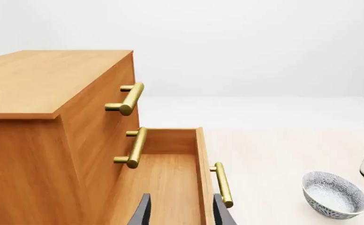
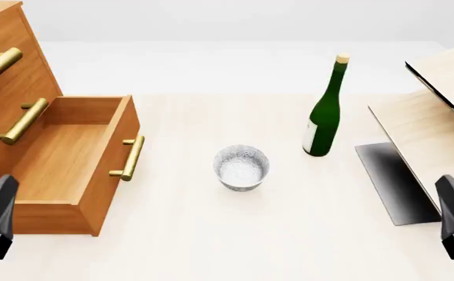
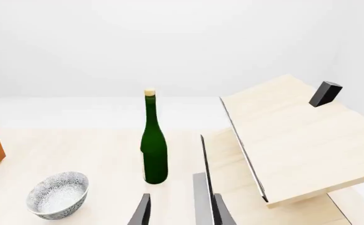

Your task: Put the bowl in the bottom drawer of the cabinet.

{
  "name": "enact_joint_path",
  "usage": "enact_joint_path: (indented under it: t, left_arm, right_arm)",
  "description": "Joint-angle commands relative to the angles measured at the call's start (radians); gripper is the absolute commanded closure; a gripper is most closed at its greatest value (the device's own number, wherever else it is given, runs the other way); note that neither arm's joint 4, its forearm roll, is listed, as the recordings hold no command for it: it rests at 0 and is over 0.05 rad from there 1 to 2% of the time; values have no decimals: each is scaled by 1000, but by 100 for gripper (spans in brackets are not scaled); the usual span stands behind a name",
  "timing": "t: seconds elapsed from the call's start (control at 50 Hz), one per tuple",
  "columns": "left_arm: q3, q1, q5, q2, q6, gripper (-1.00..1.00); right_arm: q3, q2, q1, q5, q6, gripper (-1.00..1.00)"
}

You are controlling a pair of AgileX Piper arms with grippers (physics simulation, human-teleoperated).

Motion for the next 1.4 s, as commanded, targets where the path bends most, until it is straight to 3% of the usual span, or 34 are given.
enact_joint_path:
  t: [0.02,0.34,0.42,0.56,0.84,0.9,0.92,0.98,1.0,1.08,1.22,1.4]
  left_arm:
    - [-3,-1,-3,7,1,-100]
    - [-11,-24,16,1,-11,-100]
    - [-27,-136,50,5,5,-100]
    - [-67,-226,95,3,13,-100]
    - [-113,-413,78,41,22,-100]
    - [-122,-456,69,62,39,-100]
    - [-62,-486,18,55,43,-100]
    - [-51,-500,-17,78,35,-100]
    - [-95,-511,-7,116,40,-100]
    - [-46,-531,-104,167,39,-100]
    - [-86,-568,-164,286,94,-100]
    - [-172,-618,-151,360,93,-100]
  right_arm:
    - [-3,5,-1,-1,3,-100]
    - [-3,5,-1,-1,3,-100]
    - [-3,5,-1,-1,3,-100]
    - [-3,7,-1,-3,3,-100]
    - [-2,13,-1,-10,3,-100]
    - [-2,14,-1,-10,3,-100]
    - [-2,14,-1,-10,3,-100]
    - [-2,14,-1,-11,3,-100]
    - [-56,1,0,57,3,-100]
    - [-57,1,0,57,3,-100]
    - [-57,1,0,57,3,-100]
    - [-57,1,0,57,3,-100]
